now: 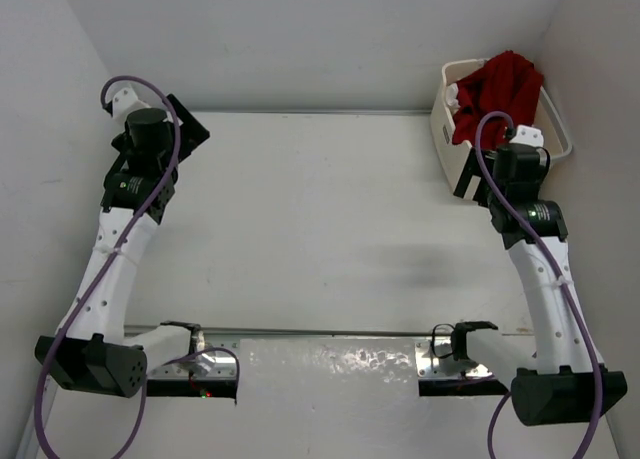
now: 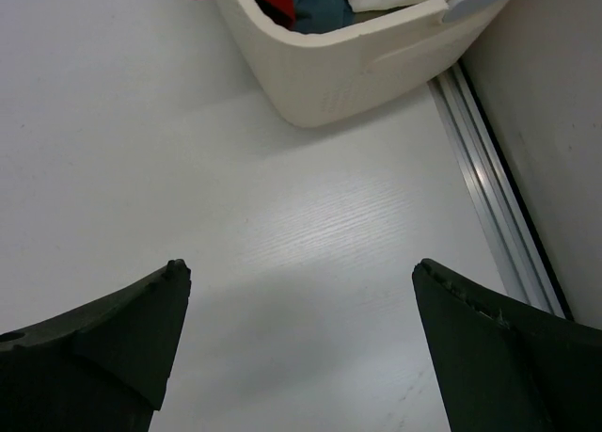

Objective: Fold and stack the t-shirts
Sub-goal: Grab crumpled tshirt from bin with the right arm, then move the tshirt to the center of the board, then flatten out the tshirt

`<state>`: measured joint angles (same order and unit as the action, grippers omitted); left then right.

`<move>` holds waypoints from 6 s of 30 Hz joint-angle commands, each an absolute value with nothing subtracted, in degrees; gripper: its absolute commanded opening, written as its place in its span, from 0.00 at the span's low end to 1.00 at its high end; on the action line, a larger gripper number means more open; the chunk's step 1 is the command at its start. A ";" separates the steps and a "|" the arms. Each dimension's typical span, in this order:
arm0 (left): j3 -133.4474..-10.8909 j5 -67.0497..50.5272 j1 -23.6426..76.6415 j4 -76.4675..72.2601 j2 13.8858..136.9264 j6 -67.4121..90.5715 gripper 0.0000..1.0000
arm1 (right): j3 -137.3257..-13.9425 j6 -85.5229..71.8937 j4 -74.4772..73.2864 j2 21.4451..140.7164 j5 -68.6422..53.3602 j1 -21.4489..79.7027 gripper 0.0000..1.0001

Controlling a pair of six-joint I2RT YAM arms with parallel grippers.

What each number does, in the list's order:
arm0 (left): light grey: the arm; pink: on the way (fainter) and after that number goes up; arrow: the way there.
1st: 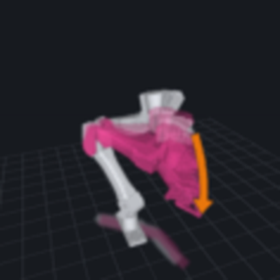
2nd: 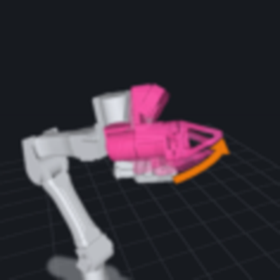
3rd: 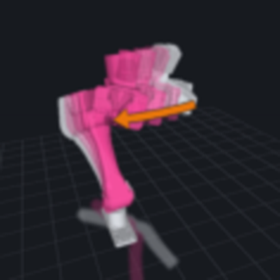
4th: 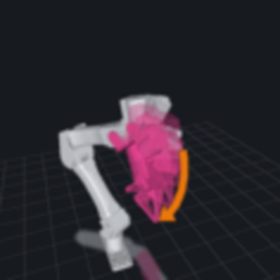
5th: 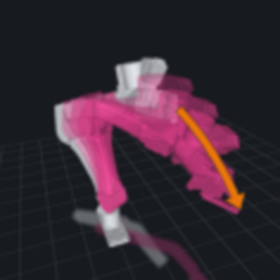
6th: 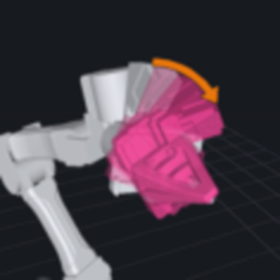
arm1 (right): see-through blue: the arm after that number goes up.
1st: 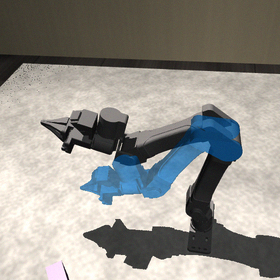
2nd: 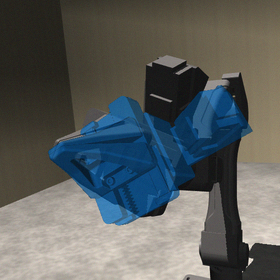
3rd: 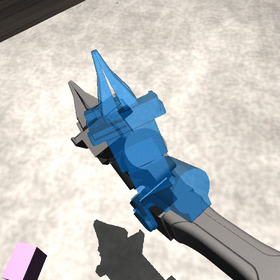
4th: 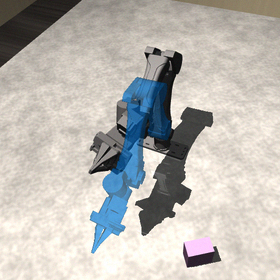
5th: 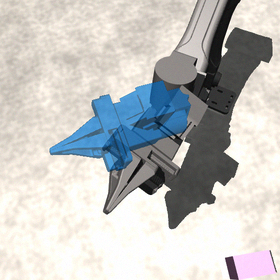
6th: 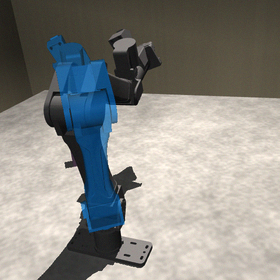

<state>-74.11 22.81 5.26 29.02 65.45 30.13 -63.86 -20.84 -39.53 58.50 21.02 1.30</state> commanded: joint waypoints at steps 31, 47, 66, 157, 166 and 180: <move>-80.86 20.74 2.20 12.22 81.91 18.37 1.00 | -124.54 -18.28 -11.20 132.53 19.17 -14.41 0.99; -89.38 21.09 1.49 15.99 92.28 17.58 1.00 | -129.20 -24.43 0.69 146.61 16.00 -14.41 0.41; -83.23 5.80 1.49 7.29 88.60 17.14 1.00 | -128.75 -7.22 3.77 126.66 27.40 -6.95 0.00; -53.06 11.33 -3.08 4.92 79.65 42.27 0.00 | -69.35 -12.84 -12.12 95.57 36.98 54.41 0.00; -69.85 17.22 -2.99 6.16 67.95 39.03 0.00 | -67.14 2.15 -14.69 68.49 53.84 35.70 0.00; -98.95 21.63 -2.99 11.78 53.62 24.79 0.00 | -93.67 24.71 -17.00 58.02 47.58 33.57 0.00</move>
